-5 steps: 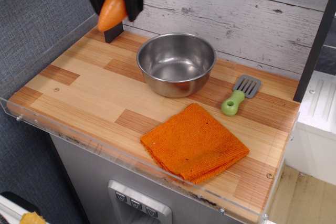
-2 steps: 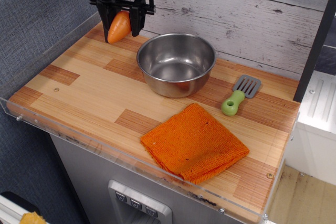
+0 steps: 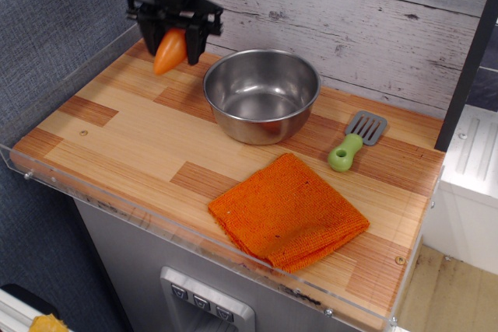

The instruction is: Put the carrot in the upper left hand corner of the table.

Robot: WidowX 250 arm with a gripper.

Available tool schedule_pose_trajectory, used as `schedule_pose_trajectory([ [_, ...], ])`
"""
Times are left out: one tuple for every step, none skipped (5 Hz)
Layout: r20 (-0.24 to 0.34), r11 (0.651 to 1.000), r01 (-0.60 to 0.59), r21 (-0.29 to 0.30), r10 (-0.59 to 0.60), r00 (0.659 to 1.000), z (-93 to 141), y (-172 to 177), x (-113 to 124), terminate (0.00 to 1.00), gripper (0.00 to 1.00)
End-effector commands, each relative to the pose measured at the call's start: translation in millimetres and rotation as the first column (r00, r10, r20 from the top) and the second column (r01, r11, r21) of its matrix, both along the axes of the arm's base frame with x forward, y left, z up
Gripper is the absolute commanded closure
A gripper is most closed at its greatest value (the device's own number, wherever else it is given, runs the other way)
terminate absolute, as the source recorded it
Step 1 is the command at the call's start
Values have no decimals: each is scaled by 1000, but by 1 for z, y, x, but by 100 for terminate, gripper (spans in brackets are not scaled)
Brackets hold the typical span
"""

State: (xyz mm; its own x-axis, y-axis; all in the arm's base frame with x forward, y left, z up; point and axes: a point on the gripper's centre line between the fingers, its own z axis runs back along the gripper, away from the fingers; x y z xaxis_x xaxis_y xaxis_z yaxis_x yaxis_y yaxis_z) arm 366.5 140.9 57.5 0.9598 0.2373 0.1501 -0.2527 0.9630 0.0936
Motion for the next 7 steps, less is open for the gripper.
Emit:
schedule_pose_trajectory([
  [-3,999,-30,-17,30,1000,-11,11,1,0,100],
  [-19,999,-30,-35,30,999,-17,12,2,0,100],
  [-19,999,-30,-41,29,999,-14,14,1,0,100],
  [-11,998,-27,-53,27,1000,-4,16,-2,0,0],
  [13,998,-33,-52,34,999,13,15,-7,0,0],
  [65,998,-41,-50,44,997,44,13,-19,0,0],
  [110,997,-27,-69,35,993,90,1,-37,0,0],
])
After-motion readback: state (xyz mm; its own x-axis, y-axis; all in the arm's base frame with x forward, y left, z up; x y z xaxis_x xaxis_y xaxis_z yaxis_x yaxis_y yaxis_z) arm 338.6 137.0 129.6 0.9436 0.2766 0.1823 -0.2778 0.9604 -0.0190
